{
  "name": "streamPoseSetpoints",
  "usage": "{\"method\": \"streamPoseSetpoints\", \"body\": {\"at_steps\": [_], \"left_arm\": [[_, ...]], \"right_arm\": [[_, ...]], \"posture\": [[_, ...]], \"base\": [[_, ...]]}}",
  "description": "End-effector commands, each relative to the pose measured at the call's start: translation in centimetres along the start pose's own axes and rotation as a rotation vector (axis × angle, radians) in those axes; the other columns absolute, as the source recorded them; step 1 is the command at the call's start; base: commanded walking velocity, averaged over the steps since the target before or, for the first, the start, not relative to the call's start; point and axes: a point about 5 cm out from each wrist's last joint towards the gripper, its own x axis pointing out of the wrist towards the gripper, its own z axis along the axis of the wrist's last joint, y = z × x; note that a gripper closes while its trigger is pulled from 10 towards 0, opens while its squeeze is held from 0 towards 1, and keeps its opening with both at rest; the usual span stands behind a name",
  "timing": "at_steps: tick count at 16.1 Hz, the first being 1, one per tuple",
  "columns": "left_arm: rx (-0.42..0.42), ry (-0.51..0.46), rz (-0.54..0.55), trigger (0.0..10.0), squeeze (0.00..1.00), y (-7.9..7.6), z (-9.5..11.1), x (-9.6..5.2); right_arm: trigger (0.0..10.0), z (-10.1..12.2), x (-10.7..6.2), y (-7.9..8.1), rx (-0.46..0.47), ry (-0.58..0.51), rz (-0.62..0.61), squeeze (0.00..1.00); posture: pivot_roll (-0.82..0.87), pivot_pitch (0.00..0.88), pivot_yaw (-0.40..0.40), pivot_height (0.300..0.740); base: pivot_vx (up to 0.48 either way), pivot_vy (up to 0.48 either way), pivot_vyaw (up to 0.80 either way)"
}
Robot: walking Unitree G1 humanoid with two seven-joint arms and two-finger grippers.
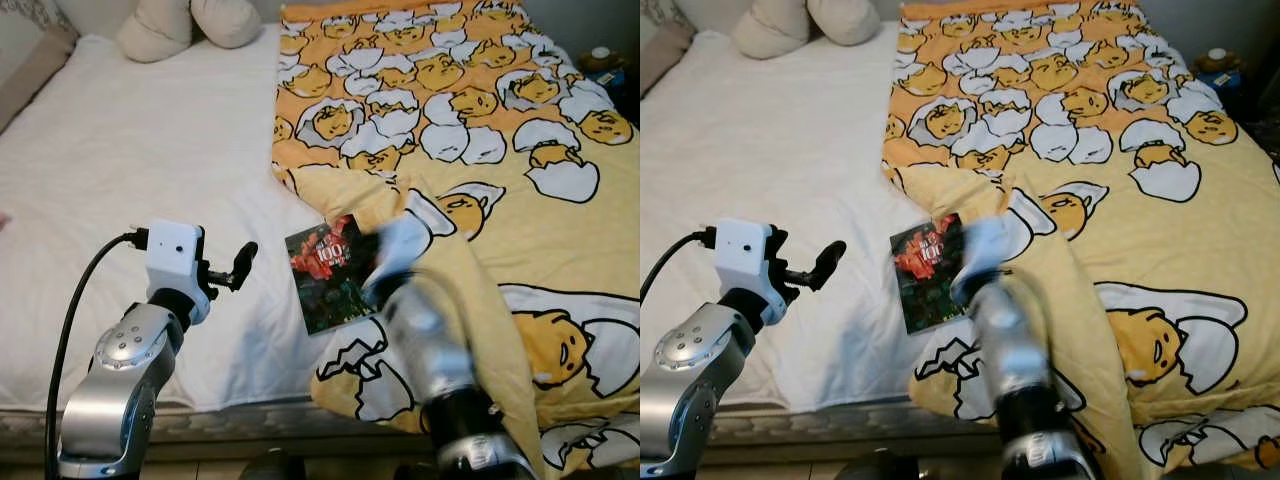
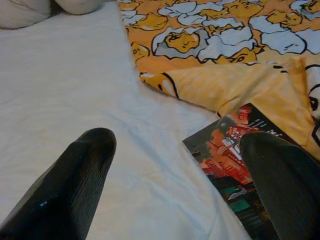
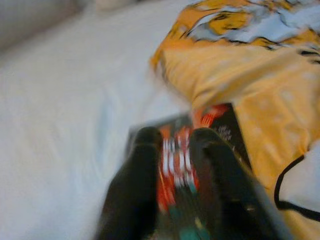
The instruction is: Clean up the room
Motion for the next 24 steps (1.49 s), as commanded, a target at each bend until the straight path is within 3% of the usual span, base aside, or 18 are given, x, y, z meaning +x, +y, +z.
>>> {"method": "streamPoseSetpoints", "body": {"at_steps": [1, 6, 10, 13, 16, 19, 20, 24], "left_arm": [[0.015, 0.013, 0.014, 10.0, 0.00, 0.2, -0.5, 0.1], [0.024, 0.007, 0.017, 10.0, 0.00, 0.4, -0.7, 0.5], [0.034, 0.001, 0.004, 10.0, 0.00, 0.3, -0.9, 0.8], [0.039, -0.001, 0.000, 10.0, 0.00, 0.4, -0.9, 0.9], [0.040, -0.004, -0.002, 10.0, 0.00, 0.4, -0.9, 0.9], [0.042, -0.003, 0.002, 10.0, 0.00, 0.5, -1.0, 0.9], [0.043, -0.004, 0.003, 10.0, 0.00, 0.5, -1.0, 0.8], [0.047, -0.003, 0.006, 10.0, 0.00, 0.6, -0.9, 0.7]], "right_arm": [[10.0, -0.8, -0.4, -0.1, -0.144, -0.002, -0.028, 1.00], [10.0, -2.5, -2.4, -1.9, -0.174, -0.037, -0.220, 1.00], [10.0, -3.1, -2.9, -1.1, -0.142, -0.068, -0.248, 1.00], [10.0, -3.2, -2.6, -0.8, -0.068, -0.074, -0.245, 1.00], [10.0, -3.6, -1.8, -0.5, 0.078, -0.030, -0.247, 1.00], [10.0, -4.1, -0.9, -1.1, 0.119, 0.031, -0.261, 1.00], [10.0, -4.1, -0.8, -1.2, 0.137, 0.040, -0.255, 0.00], [10.0, -3.9, 0.6, -0.4, 0.221, 0.093, -0.170, 0.00]], "posture": [[0.12, 0.048, 0.111, 0.740], [0.11, 0.036, 0.108, 0.740], [0.09, 0.033, 0.118, 0.740], [0.09, 0.032, 0.125, 0.740], [0.10, 0.033, 0.125, 0.740], [0.11, 0.033, 0.124, 0.740], [0.11, 0.034, 0.124, 0.740], [0.12, 0.033, 0.125, 0.740]], "base": [[0.000, 0.000, 0.00], [0.000, 0.000, 0.00], [0.000, 0.000, 0.00], [0.000, 0.000, 0.00], [0.000, 0.000, 0.00], [0.000, 0.000, 0.00], [0.000, 0.000, 0.00], [0.000, 0.000, 0.00]]}}
